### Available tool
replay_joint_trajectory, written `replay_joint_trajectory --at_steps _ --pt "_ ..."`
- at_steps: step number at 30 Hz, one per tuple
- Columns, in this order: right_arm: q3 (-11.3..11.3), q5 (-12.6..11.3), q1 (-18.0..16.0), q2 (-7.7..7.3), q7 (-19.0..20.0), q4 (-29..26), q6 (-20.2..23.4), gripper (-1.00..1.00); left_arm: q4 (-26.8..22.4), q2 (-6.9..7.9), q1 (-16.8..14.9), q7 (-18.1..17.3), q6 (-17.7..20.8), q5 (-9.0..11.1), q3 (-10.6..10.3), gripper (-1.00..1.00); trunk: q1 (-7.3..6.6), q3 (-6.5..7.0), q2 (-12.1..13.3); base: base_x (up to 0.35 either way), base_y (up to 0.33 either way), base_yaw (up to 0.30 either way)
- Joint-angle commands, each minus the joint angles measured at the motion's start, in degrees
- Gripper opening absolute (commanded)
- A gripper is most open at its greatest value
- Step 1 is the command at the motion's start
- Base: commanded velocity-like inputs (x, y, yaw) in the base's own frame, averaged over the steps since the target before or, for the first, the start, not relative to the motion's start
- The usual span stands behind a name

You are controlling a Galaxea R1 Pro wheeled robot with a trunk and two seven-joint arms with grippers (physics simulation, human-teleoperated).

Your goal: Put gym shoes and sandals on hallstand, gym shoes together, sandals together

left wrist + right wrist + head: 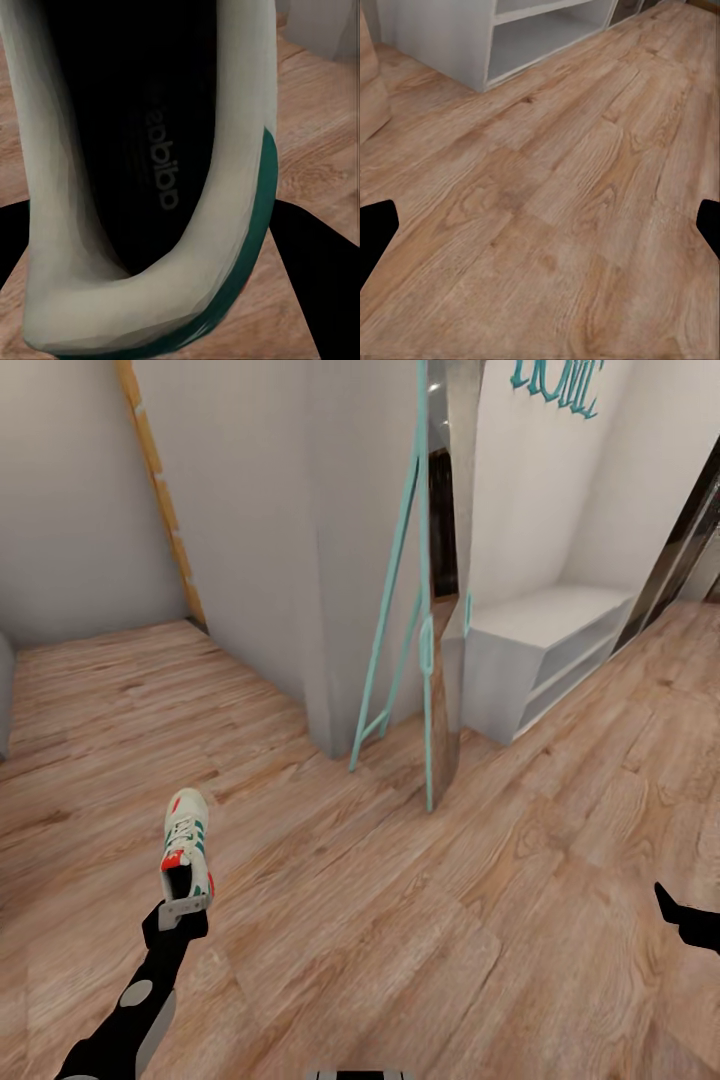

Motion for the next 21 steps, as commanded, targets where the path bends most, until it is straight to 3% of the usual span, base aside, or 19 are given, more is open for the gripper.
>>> replay_joint_trajectory --at_steps 1,8,21 --pt "-0.1 -0.22 -0.04 0.01 0.34 -0.08 0.35 1.0 0.04 0.0 -0.02 0.11 -0.18 0.21 -0.1 -1.0 -0.04 -0.03 -0.02 -0.314 0.09 -0.055" --pt "-0.04 -0.22 -0.04 0.01 0.4 -0.05 0.28 1.0 0.04 -0.08 -0.02 0.11 -0.18 0.21 -0.1 -1.0 -0.04 0.1 -0.02 -0.33 0.026 -0.035" --pt "-0.02 -0.22 -0.04 0.01 0.41 0.0 0.3 1.0 0.04 -0.08 -0.02 0.11 -0.15 0.21 -0.12 -1.0 -0.04 1.08 -0.02 -0.337 -0.006 -0.141"
